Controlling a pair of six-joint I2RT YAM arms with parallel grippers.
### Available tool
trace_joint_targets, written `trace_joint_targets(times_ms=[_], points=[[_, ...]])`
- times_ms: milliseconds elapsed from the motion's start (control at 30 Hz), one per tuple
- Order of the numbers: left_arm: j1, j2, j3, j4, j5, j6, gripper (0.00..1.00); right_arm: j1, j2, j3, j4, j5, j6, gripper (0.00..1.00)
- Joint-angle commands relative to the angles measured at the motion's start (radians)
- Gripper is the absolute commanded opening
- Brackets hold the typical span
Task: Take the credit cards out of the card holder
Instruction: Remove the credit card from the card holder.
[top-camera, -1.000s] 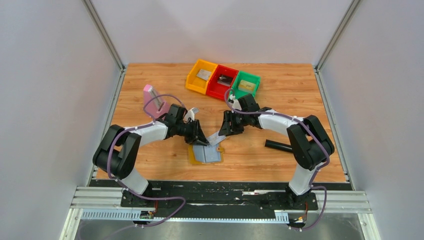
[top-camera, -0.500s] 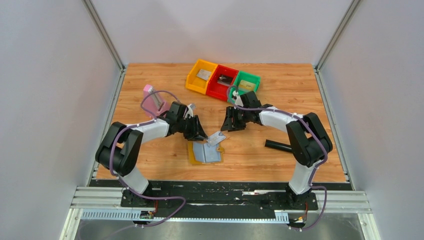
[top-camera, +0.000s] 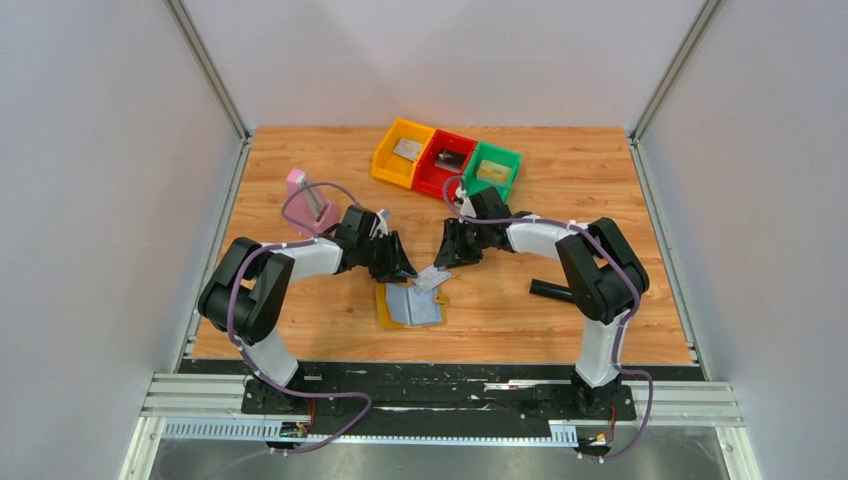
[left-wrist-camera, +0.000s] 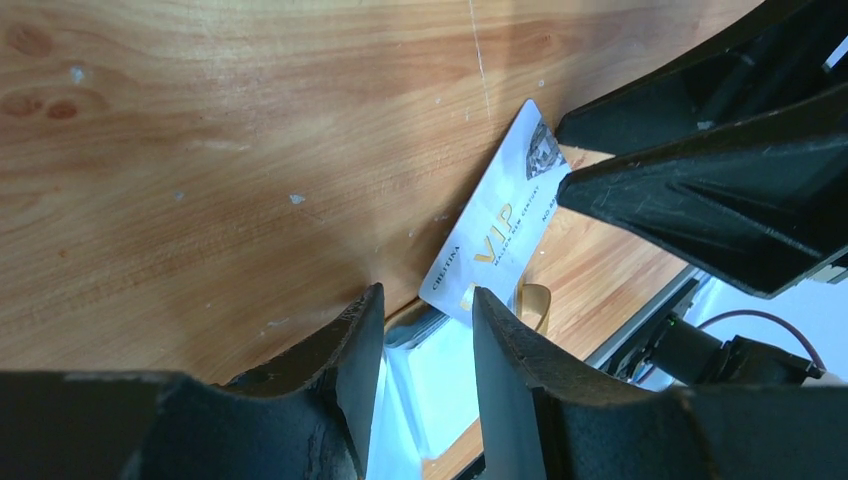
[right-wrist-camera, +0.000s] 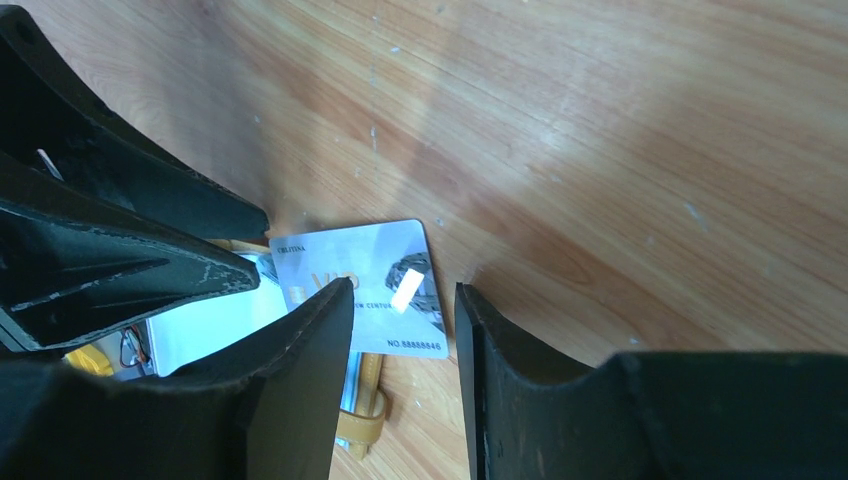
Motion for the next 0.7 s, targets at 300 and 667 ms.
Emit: trace_joint_targets(times_ms=[300, 667], points=[[0.0, -0.001, -0.066, 0.166, 0.101, -0.09, 0.39, 0.017, -0.014, -0.126, 0.101, 0.031, 0.118, 0.4], [0.005, 0.007, -0.045, 0.195, 0.13, -0.128, 0.04, 0.012, -0.039, -0.151, 0.116, 0.035, 0.122, 0.39]])
